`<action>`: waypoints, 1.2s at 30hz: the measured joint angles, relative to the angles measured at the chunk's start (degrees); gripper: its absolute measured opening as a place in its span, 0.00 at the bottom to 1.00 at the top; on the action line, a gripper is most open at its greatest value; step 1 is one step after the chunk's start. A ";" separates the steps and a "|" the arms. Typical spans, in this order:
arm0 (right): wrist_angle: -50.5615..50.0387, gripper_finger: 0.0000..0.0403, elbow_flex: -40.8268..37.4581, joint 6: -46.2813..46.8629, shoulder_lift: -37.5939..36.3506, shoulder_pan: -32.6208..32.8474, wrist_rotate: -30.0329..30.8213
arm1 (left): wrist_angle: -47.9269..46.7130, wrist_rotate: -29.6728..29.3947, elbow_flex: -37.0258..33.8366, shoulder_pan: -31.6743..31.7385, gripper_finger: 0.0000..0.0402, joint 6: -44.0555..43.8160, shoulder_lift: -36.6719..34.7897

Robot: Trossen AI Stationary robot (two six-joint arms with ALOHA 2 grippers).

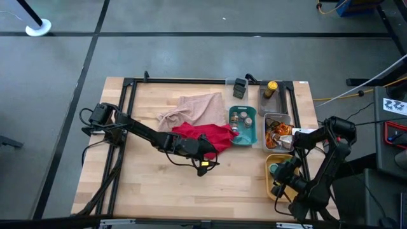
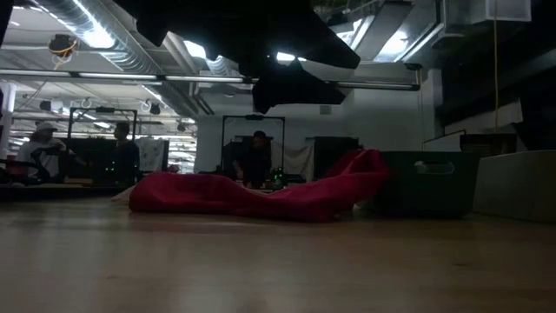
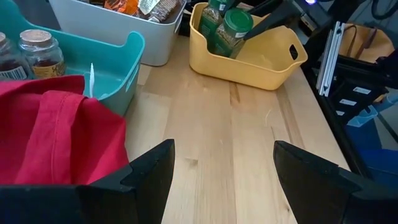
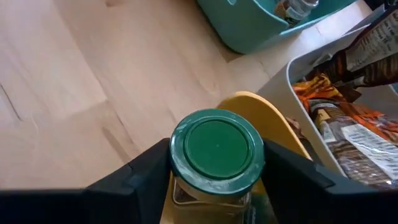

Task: Sort spices by type
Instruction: Put the dark green seasoning bottle into the light yellow bin, then return to Home Position

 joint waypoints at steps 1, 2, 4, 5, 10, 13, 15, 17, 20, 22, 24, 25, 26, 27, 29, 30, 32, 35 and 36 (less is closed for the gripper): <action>-0.04 0.57 0.00 -0.51 0.00 0.02 -0.58 | 0.04 0.00 0.00 0.00 0.63 0.00 0.00; -0.03 0.59 0.00 -0.79 0.00 0.02 -1.03 | 0.06 0.00 0.00 0.00 0.63 0.00 0.00; 0.48 0.63 -0.02 -0.81 0.00 0.02 -1.88 | 0.04 0.00 0.00 0.00 0.63 0.01 0.00; 0.49 0.65 -0.02 -0.83 0.00 0.02 -2.02 | 0.04 0.00 0.00 0.00 0.63 0.00 0.00; 0.47 0.70 -0.03 -0.96 0.00 0.02 -2.44 | 0.02 0.00 0.00 0.00 0.63 0.00 0.00; 0.45 0.71 -0.04 -1.49 0.00 0.02 -2.74 | 0.02 0.00 0.00 0.00 0.63 0.00 0.00; 0.42 0.71 -0.04 -1.51 0.00 0.02 -3.55 | 0.02 0.00 0.00 0.00 0.63 0.00 0.00; 0.37 0.72 -0.04 -1.52 0.00 0.02 -3.90 | 0.04 0.00 0.00 0.00 0.63 0.00 0.00; 0.35 0.72 -0.04 -1.46 0.00 0.01 -3.90 | 0.24 0.00 0.00 0.00 0.63 0.02 0.00; -0.40 0.72 0.66 -1.44 0.00 -0.60 -3.95 | 1.02 0.00 0.00 0.00 0.63 0.02 0.00; -1.53 0.72 2.33 -1.62 -0.15 -1.24 -3.90 | 2.35 0.01 0.00 0.00 0.63 0.66 -0.48; -2.63 0.72 3.43 -2.64 -0.45 -1.60 -3.81 | 2.53 0.00 0.00 0.00 0.63 1.88 -1.08; -3.94 0.72 4.82 -4.04 -0.89 -2.04 -3.53 | 2.53 0.01 0.00 0.04 0.63 3.26 -1.94; -5.03 0.72 6.35 -6.06 -1.27 -2.43 -2.82 | 2.11 0.02 0.00 0.10 0.64 4.71 -3.10; -6.75 0.72 9.47 -10.57 -2.44 -3.09 -0.28 | 0.61 0.00 0.00 0.37 0.64 6.74 -5.85; -7.24 0.72 10.87 -13.15 -3.30 -3.28 1.50 | -0.25 0.05 0.00 0.54 0.64 7.79 -7.56; -7.59 0.72 13.74 -19.11 -5.42 -4.07 5.43 | -2.98 -0.03 0.00 0.70 0.64 9.67 -11.28; -7.42 0.72 17.08 -28.59 -9.45 -5.18 10.11 | -7.65 -0.55 0.00 1.05 0.64 14.36 -18.07; -7.22 0.72 18.01 -31.73 -10.99 -5.76 11.89 | -9.33 -0.88 0.00 1.05 0.64 15.77 -20.44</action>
